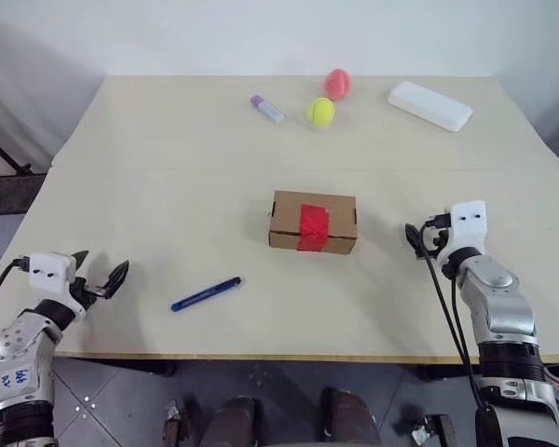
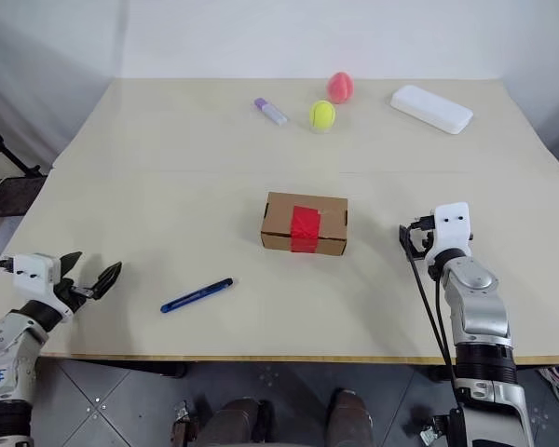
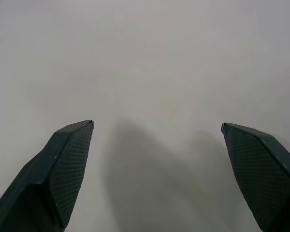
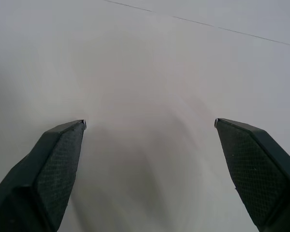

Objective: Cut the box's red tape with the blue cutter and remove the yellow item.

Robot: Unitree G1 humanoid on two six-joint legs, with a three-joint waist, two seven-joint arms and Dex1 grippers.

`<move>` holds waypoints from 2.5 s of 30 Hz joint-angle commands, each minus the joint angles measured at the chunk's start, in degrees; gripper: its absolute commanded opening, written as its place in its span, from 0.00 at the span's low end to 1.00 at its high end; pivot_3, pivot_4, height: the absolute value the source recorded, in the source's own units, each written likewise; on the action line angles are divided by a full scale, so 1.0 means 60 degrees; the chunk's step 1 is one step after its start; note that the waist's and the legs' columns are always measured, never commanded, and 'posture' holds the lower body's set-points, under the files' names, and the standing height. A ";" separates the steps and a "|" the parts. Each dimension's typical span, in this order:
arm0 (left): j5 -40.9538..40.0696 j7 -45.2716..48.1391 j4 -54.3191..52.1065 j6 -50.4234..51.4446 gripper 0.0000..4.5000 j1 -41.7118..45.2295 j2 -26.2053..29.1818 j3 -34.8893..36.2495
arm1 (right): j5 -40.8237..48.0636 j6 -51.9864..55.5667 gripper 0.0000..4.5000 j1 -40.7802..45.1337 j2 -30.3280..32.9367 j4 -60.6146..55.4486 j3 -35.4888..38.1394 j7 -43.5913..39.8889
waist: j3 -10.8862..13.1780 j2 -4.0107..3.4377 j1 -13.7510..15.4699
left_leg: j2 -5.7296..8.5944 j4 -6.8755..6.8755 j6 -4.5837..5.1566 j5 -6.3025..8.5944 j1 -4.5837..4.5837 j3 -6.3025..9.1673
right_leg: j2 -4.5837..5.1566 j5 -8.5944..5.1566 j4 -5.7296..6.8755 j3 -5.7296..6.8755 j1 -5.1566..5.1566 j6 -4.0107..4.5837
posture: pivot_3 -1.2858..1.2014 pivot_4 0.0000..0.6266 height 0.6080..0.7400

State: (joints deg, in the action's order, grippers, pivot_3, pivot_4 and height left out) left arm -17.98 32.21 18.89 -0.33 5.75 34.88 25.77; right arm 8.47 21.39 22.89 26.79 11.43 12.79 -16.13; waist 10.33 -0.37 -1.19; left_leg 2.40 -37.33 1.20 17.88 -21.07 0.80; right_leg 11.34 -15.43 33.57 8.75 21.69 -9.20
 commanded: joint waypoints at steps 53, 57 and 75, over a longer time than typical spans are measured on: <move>0.1487 0.4983 0.3990 0.0690 0.00 0.7552 -0.2351 -0.4852 | 0.0950 0.3081 0.00 0.1024 -0.0313 -0.3633 -0.2157 -0.1980 | 0.0037 0.0061 0.0143 | 0.0022 -0.0081 0.0006 0.0013 -0.0035 -0.0112 | -0.0035 0.0002 0.0003 -0.0022 0.0005 0.0002 | 0.52 0.24 1.00; 0.1190 0.5328 0.2700 0.1625 0.00 0.7124 -0.2281 -0.4903 | 0.0588 0.2512 0.00 0.1956 -0.0538 -0.2356 -0.2719 -0.2335 | 0.0038 0.0062 0.0143 | -0.0004 -0.0095 0.0002 0.0015 -0.0030 -0.0112 | -0.0053 0.0005 0.0012 -0.0035 0.0005 0.0008 | 0.52 0.24 1.00; 0.0941 0.4891 0.0972 0.3038 0.00 0.6489 -0.1120 -0.4316 | -0.0595 0.0088 0.00 0.3381 -0.0582 -0.0520 -0.1265 -0.0447 | 0.0045 0.0051 0.0167 | -0.0021 -0.0103 -0.0018 0.0027 -0.0038 -0.0062 | -0.0108 0.0006 0.0018 -0.0140 0.0041 0.0009 | 0.52 0.24 1.00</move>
State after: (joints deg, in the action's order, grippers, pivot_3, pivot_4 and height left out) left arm -12.74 62.55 24.01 20.58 43.36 27.90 -1.32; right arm 4.02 20.90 43.62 22.58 13.38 3.72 -19.05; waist 10.60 -0.07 -0.19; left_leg 2.29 -37.94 1.07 18.06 -21.30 0.43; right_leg 10.65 -15.40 33.69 7.82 21.96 -9.14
